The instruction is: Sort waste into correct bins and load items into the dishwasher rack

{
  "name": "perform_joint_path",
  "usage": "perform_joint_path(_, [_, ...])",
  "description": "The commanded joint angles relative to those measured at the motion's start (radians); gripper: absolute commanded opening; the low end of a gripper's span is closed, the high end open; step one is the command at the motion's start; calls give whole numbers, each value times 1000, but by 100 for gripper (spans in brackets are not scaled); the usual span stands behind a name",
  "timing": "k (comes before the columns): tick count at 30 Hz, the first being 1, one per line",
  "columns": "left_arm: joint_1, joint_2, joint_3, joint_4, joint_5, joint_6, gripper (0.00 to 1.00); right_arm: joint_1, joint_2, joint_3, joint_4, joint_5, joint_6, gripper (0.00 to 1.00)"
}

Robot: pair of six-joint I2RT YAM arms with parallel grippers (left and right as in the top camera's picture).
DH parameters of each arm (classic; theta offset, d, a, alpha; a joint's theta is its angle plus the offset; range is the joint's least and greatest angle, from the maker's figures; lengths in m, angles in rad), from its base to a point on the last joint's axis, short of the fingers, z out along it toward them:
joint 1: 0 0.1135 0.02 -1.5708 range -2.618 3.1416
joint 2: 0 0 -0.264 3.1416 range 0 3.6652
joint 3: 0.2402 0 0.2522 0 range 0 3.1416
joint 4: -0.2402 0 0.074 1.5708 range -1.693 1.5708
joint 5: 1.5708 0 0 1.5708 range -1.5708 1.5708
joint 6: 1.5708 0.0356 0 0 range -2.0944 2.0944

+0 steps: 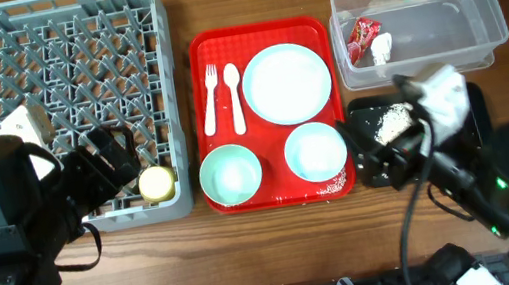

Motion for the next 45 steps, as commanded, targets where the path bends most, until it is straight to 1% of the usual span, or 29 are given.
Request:
perform_joint_path(1, [4,-3,14,3,-10,19,100,-123,-148,-245,98,-32,-72,100])
perform_joint_path(4, [4,-3,14,3,-10,19,100,-193,-267,-434,212,-101,-27,100])
perform_joint_path(9, [4,-3,14,3,-10,19,100,-251,-491,-731,361,-110,26,100])
perform_joint_path(15, [4,-3,14,3,-10,19,100,-253,-676,-951,515,-110,26,100])
perform_joint_path(19, [4,-3,14,3,-10,19,100,-253,-673,-1051,663,-110,29,100])
perform_joint_path(20, [4,-3,14,3,-10,19,100,-253,-673,-1067,683,-109,29,100])
perform_joint_path(23, [4,-3,14,3,-10,19,100,-253,-672,-1065,648,-109,25,100])
perform_joint_path(40, [4,-3,14,3,-10,19,100,-253,-665,-1065,647,-109,25,100])
perform_joint_path(41, [4,-3,14,3,8,7,100,-253,-665,-1065,647,-109,25,100])
perform_joint_path(43, [3,-3,14,-1,94,-26,100,-253,-665,-1065,647,-109,25,100])
perform_joint_path(45, [0,4,13,75,124,-37,100,-253,-665,-1065,647,-109,25,100])
